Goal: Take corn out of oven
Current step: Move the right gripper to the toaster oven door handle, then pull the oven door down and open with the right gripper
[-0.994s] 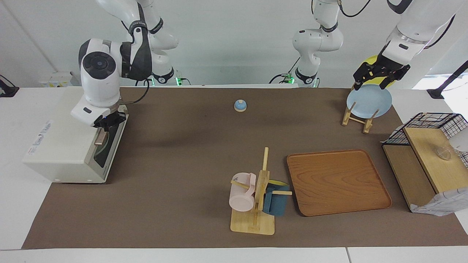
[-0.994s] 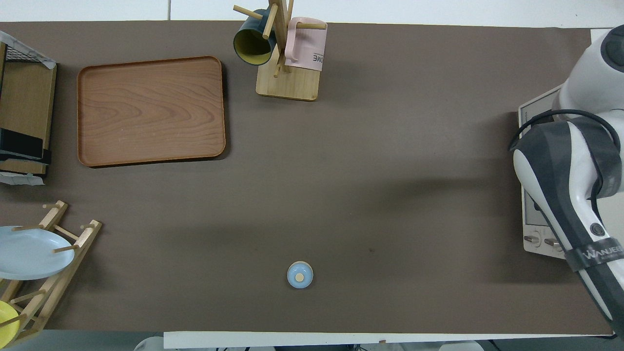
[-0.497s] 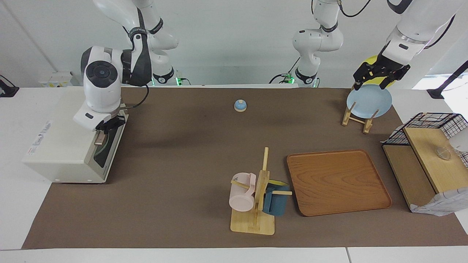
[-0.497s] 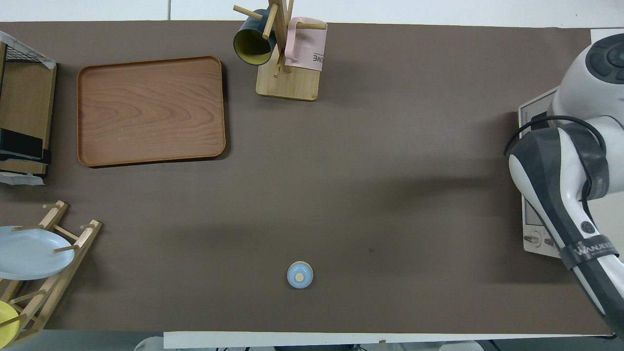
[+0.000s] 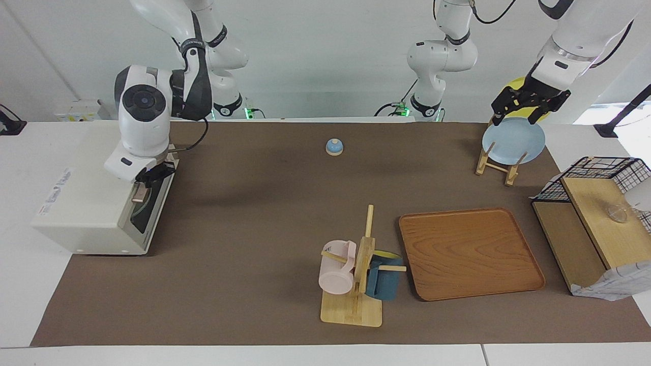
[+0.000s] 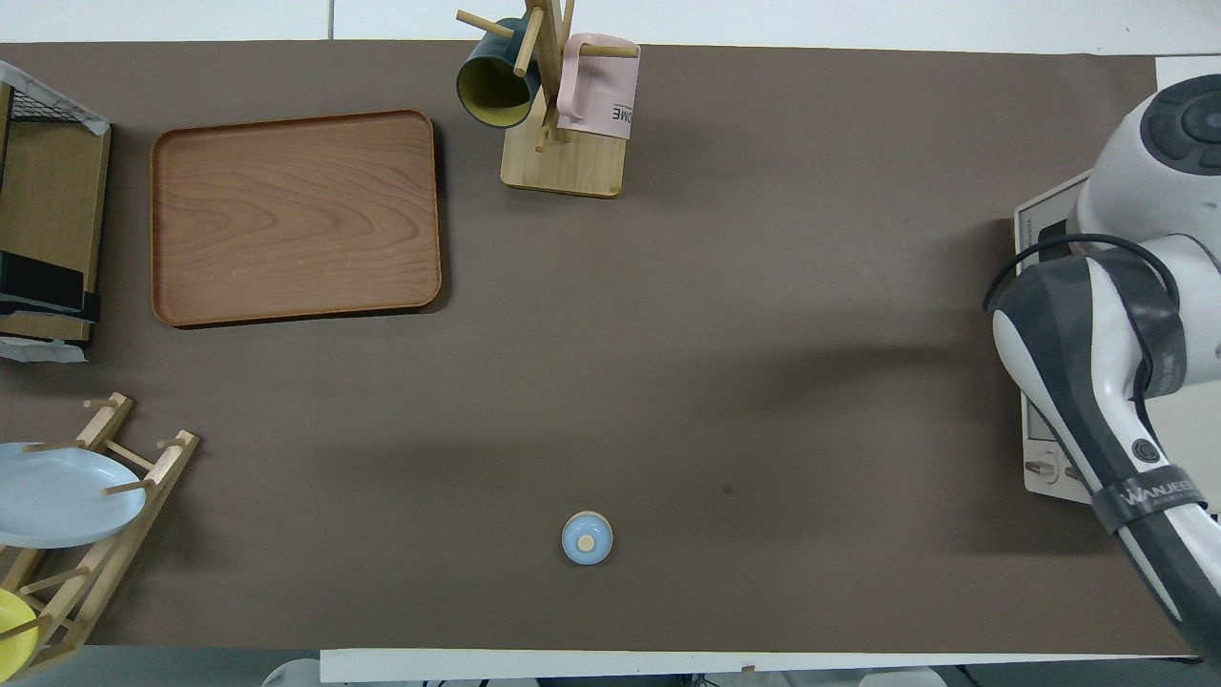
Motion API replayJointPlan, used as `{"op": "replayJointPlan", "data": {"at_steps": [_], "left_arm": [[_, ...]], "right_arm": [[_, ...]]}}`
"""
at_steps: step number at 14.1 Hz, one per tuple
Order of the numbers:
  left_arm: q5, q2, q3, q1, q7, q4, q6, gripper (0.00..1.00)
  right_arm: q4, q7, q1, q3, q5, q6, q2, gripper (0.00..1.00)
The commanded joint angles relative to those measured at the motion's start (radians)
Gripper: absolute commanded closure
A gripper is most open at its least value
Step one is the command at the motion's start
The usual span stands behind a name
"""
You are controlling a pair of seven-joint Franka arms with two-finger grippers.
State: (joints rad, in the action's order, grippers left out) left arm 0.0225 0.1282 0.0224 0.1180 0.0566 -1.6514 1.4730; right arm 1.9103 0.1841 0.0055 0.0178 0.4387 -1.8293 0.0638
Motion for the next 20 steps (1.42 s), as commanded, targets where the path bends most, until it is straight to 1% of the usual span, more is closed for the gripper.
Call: {"op": "replayJointPlan", "data": {"at_steps": [1, 4, 6, 9, 12, 17, 20], "left_arm": [[-0.018, 0.014, 0.002, 0.003, -0.009, -0.007, -0.011, 0.0], [-0.018, 0.014, 0.002, 0.002, -0.009, -0.007, -0.011, 0.0], [-0.018, 0.014, 0.002, 0.003, -0.009, -0.007, -0.011, 0.0], [-0.018, 0.014, 0.002, 0.003, -0.009, -0.007, -0.011, 0.0], [-0.018, 0.014, 0.002, 0.003, -0.009, -0.007, -0.011, 0.0], [-0.018, 0.014, 0.002, 0.003, -0.009, -0.007, -0.011, 0.0], [-0.018, 0.014, 0.002, 0.003, -0.009, -0.007, -0.011, 0.0]], "right_arm": [[0.065, -0.083, -0.013, 0.005, -0.015, -0.059, -0.003, 1.0], [0.065, -0.211, -0.01, 0.005, -0.095, -0.073, 0.02, 1.0], [0.065, -0.284, -0.006, 0.007, -0.104, -0.076, 0.04, 1.0], [0.07, -0.307, -0.002, 0.007, -0.158, -0.125, 0.071, 1.0], [0.07, -0.328, 0.011, 0.007, -0.164, -0.159, 0.115, 1.0], [0.061, -0.399, 0.088, 0.007, -0.164, -0.221, 0.209, 1.0], [0.061, -0.41, 0.094, 0.008, -0.164, -0.242, 0.223, 1.0]]}}
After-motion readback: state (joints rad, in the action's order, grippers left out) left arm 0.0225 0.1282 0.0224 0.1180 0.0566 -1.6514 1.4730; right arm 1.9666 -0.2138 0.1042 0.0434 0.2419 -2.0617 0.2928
